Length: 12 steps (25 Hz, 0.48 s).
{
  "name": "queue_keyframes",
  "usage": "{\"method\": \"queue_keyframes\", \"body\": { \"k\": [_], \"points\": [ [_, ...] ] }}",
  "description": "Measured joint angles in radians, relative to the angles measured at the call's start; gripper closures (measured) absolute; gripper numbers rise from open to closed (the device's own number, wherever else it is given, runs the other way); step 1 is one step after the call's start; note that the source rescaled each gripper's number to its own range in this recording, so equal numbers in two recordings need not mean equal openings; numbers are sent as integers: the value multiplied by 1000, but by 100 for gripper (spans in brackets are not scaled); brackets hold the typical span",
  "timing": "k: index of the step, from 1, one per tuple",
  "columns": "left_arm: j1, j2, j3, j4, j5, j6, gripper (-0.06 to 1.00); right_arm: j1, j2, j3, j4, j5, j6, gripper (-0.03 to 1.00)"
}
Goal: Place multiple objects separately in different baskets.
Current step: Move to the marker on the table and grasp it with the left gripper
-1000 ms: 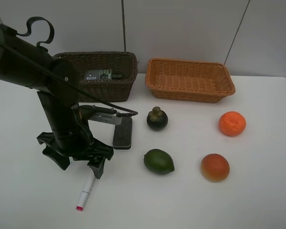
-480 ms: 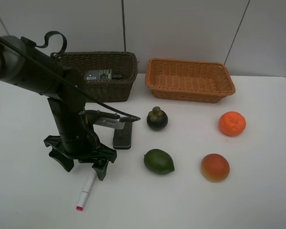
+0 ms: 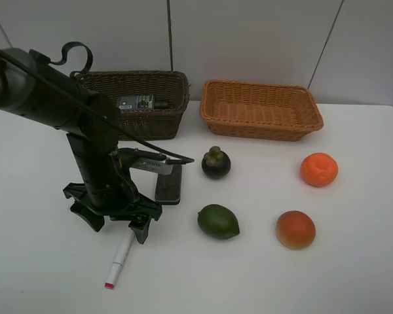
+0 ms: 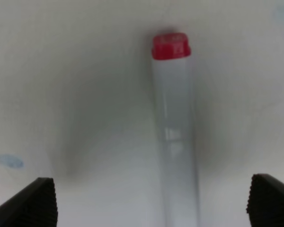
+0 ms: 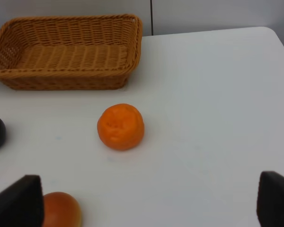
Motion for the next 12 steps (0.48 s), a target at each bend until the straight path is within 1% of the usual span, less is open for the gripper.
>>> {"method": "queue_keyframes", "body": {
  "k": [5,12],
  "points": [
    [0,34,-2,0,-2,1,-4,0,0,0,0,0,0,-3],
    [0,70,-20,11,30,0,-4,0,0,0,0,0,0,-3]
  ]
}}
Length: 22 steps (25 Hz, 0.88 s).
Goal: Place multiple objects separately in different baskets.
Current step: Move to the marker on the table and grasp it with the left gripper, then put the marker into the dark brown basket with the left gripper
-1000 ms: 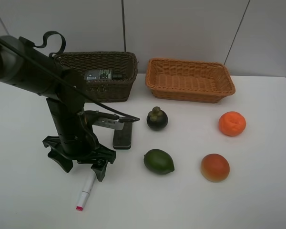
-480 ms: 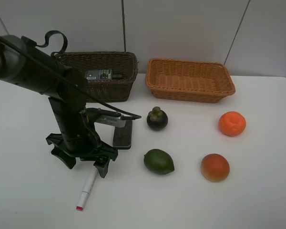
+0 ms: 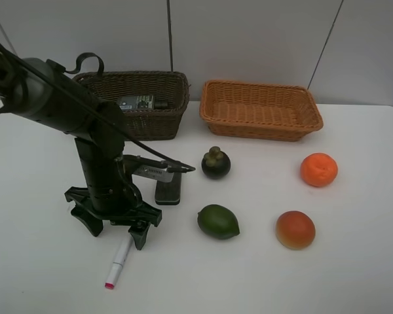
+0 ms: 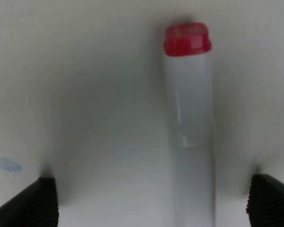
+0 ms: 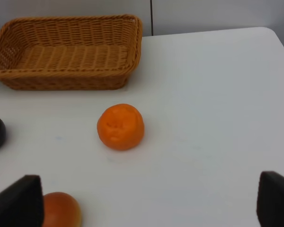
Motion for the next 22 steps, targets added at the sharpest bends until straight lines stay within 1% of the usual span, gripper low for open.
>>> {"method": "queue_keyframes", "body": {
  "k": [3,4,5,7,9,10,17,20,22],
  "points": [
    [0,0,0,3,0,-11,-2,0,0,0,0,0,0,-3],
    [0,1,0,8,0,-16,2,0,0,0,0,0,0,-3],
    [0,2,0,15,4,-23,12,0,0,0,0,0,0,-3],
    [1,4,0,26,23,-29,41,0,0,0,0,0,0,-3],
    [0,6,1,21,42,-23,81,0,0,0,0,0,0,-3],
    [0,6,2,19,45,-12,94,0,0,0,0,0,0,-3],
    [0,-21,8,4,30,18,93,0,0,0,0,0,0,-3],
    [0,-120,-20,0,33,30,93,0,0,0,0,0,0,-3],
    [6,-212,-82,16,40,39,93,0,0,0,0,0,0,-3]
  ]
}}
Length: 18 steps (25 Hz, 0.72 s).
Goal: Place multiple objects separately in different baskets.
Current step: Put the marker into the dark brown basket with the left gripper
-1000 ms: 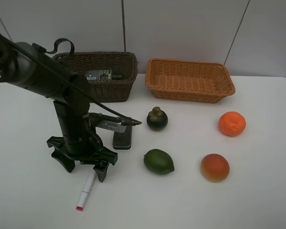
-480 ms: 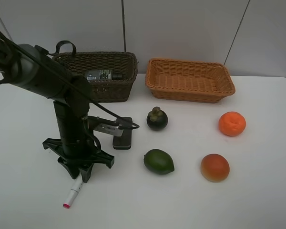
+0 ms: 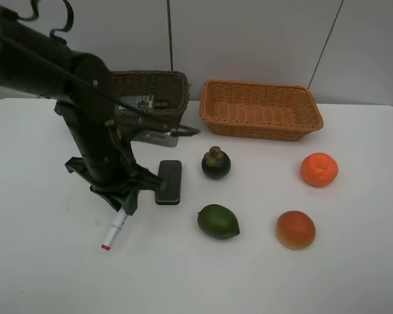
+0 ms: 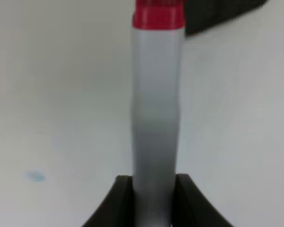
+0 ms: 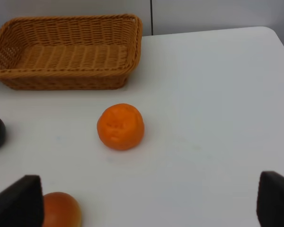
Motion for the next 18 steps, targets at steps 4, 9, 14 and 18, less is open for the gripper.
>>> {"method": "queue_keyframes", "body": {
  "k": [4,9,14,18],
  "points": [
    [83,-93,-169,80,-59,11,93,0,0,0,0,0,0,-3],
    [236,-62,-292,144,-365,15,93,0,0,0,0,0,0,-3],
    [343,34,-314,115,-692,-11,93,0,0,0,0,0,0,-3],
    [348,142,-314,108,-749,-4,93,0,0,0,0,0,0,-3]
  ]
}}
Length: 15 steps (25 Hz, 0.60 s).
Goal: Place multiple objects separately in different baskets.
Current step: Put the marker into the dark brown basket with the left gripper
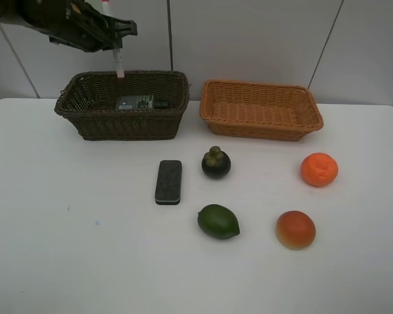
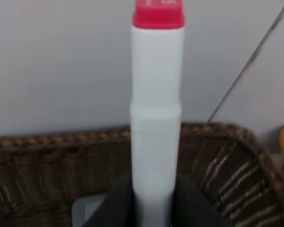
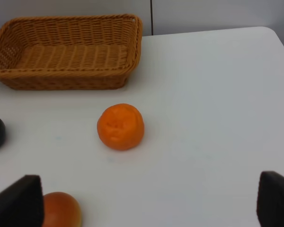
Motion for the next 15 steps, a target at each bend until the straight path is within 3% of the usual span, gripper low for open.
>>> {"method": "queue_keyframes", "body": {
  "k": [3,4,7,8,12,15],
  "points": [
    [0,52,0,0,9,37,86,0,0,0,0,0,0,-3],
    [0,59,0,0,20,43,72,0,0,0,0,0,0,-3],
    [0,62,0,0,42,46,14,0,0,0,0,0,0,-3],
    [0,60,0,-1,50,46,6,0,0,0,0,0,0,-3],
    [0,20,0,-15,144,27,-4,0,0,0,0,0,0,-3],
    [0,-51,-18,-50,318,4,-6,0,0,0,0,0,0,-3]
  ]
}}
